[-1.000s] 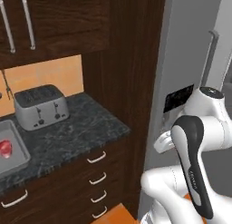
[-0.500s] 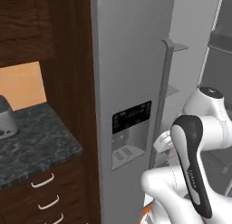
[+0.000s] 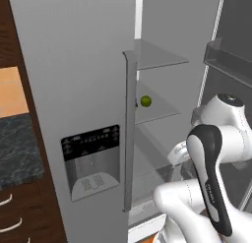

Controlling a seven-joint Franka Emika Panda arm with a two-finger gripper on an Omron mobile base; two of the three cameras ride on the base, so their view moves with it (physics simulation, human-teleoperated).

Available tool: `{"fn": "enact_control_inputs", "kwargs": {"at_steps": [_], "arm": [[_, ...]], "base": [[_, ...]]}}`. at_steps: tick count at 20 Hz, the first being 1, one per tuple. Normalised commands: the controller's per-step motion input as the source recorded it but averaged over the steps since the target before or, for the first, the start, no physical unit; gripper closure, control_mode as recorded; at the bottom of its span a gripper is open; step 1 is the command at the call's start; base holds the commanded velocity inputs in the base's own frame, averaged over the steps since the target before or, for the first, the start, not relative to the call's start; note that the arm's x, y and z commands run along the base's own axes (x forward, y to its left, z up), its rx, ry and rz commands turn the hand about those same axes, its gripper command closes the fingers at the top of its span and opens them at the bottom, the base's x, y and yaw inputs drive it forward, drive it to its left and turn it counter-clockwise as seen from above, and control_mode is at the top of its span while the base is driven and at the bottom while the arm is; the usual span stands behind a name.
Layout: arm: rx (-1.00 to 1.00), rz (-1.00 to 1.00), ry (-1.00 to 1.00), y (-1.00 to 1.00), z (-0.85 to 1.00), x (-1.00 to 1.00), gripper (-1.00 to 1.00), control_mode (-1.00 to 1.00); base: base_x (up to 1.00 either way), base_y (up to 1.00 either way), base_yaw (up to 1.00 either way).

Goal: Place one lime and one steak in each tupperware on the nearby counter, to pack two identical lunches.

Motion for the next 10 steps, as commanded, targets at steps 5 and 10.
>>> {"fn": "enact_control_inputs", "kwargs": {"at_steps": [5, 10], "arm": [[0.00, 0.00, 0.00, 0.00, 0.00, 0.00, -1.00, 1.00], [0.00, 0.00, 0.00, 0.00, 0.00, 0.00, -1.00, 1.00]], "base": [[0.11, -0.13, 0.14], [0.34, 0.00, 0.23]]}}
